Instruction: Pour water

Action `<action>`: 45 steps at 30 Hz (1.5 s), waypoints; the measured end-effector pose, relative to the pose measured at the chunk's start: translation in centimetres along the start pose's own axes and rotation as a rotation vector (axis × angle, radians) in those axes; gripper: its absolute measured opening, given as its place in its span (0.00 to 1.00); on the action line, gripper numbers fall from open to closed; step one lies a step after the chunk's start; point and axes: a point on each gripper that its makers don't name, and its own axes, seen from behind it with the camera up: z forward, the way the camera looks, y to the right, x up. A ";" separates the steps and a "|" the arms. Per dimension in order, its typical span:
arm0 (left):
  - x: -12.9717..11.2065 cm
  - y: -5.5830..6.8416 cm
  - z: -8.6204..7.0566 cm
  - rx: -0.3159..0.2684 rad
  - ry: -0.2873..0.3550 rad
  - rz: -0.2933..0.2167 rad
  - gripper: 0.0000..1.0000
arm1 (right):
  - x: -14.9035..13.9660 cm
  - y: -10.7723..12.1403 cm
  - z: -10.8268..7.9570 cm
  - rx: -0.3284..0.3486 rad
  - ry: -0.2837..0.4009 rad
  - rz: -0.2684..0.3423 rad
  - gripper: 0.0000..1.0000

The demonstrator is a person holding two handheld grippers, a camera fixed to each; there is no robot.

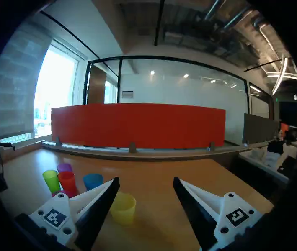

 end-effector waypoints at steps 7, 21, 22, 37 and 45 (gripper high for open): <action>2.9 1.0 0.9 -0.030 -0.036 0.019 0.92 | 3.2 -0.2 0.0 0.012 -0.037 0.019 1.00; 8.0 1.7 1.7 -0.098 -0.101 0.056 0.92 | 7.7 -1.4 -1.0 0.061 -0.111 -0.005 1.00; 8.3 1.7 1.7 -0.100 -0.102 0.058 0.93 | 8.0 -1.5 -1.0 0.063 -0.112 -0.007 1.00; 8.0 2.9 1.5 -0.177 -0.164 0.087 0.93 | 8.2 -3.0 -2.2 0.164 -0.224 -0.108 1.00; 5.4 4.9 1.0 -0.275 -0.240 0.091 0.93 | 6.5 -4.4 -3.1 0.277 -0.334 -0.180 1.00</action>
